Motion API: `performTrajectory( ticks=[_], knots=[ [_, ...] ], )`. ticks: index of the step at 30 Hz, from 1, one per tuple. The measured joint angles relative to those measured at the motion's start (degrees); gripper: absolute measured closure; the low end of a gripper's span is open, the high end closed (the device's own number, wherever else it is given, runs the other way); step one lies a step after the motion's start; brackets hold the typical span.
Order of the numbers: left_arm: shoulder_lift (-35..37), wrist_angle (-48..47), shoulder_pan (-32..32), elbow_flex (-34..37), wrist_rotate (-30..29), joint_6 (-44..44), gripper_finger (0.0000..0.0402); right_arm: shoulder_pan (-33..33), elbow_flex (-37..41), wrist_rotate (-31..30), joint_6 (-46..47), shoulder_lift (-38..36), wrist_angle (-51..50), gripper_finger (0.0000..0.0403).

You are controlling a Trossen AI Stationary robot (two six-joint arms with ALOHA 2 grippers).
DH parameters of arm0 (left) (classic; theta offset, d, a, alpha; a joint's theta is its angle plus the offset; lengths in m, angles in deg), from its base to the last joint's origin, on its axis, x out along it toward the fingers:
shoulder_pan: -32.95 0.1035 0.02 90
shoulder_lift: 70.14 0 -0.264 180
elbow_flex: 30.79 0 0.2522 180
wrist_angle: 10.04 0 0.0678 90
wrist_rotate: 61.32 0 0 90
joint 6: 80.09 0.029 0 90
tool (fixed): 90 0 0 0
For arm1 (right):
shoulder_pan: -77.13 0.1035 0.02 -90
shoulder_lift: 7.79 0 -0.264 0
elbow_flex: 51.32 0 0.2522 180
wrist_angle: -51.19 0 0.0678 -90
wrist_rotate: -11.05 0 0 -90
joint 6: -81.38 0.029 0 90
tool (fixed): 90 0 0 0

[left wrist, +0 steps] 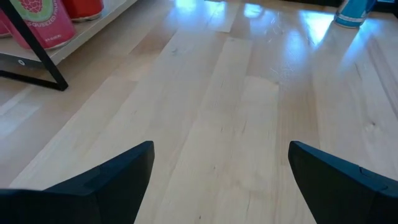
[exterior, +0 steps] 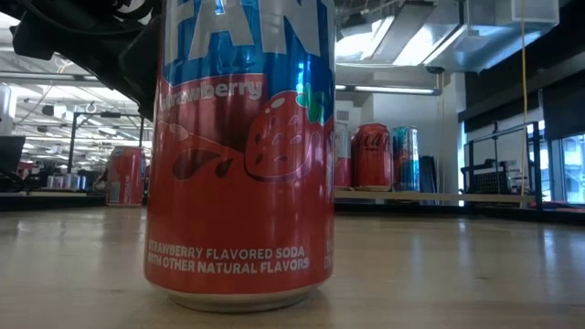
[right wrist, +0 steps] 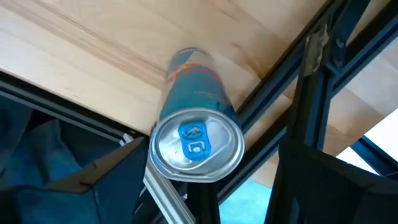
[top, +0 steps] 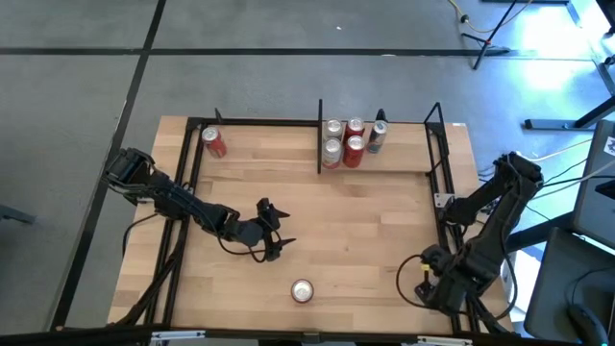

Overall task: Place canned beverage on shelf
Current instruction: Put the blue soda can on the shelf aligned with the other blue soda can

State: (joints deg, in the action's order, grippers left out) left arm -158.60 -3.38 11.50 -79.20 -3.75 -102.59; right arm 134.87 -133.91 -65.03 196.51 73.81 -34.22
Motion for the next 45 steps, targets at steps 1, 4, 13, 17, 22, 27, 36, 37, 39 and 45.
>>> performTrajectory(
  ticks=[1,4,13,17,22,27,36,37,39,45],
  knots=[
    [0.0,0.0,0.0,0.0,0.0,0.0,0.0040,0.0,0.0,0.0,0.0,0.2,0.0,0.0054],
    [0.0,0.0,0.0,0.0,0.0,0.0,0.0041,0.0,0.0,-1.1,0.1,1.1,0.7,0.0054],
    [0.0,0.0,0.0,0.0,0.0,0.0,0.0041,0.0,3.2,-0.4,-4.3,2.8,3.5,0.0056],
    [0.0,0.0,0.0,0.0,0.0,0.0,0.0041,0.0,6.9,4.5,-6.3,2.8,7.9,0.0089],
    [0.0,0.0,0.0,0.0,0.1,0.0,0.0041,-1.5,7.6,2.5,-12.9,2.6,8.7,0.0190],
    [0.0,0.0,0.0,0.0,0.1,0.0,0.0041,-5.4,7.4,1.7,-26.9,2.6,8.3,0.0198],
    [0.0,0.9,0.0,0.0,-0.1,1.7,0.0041,-21.9,5.2,-13.7,-63.2,2.6,8.0,0.0198],
    [0.0,1.4,0.0,0.0,0.1,1.7,0.0041,-24.2,5.0,-13.8,-67.3,2.7,8.1,0.0198],
    [0.0,2.6,-0.1,0.0,0.4,1.7,0.0041,-28.4,4.2,-13.8,-75.0,2.7,8.0,0.0198],
    [0.0,6.4,-0.2,0.0,0.4,2.9,0.0040,-38.4,-0.9,-16.8,-96.2,3.1,2.0,0.0198]
  ],
)
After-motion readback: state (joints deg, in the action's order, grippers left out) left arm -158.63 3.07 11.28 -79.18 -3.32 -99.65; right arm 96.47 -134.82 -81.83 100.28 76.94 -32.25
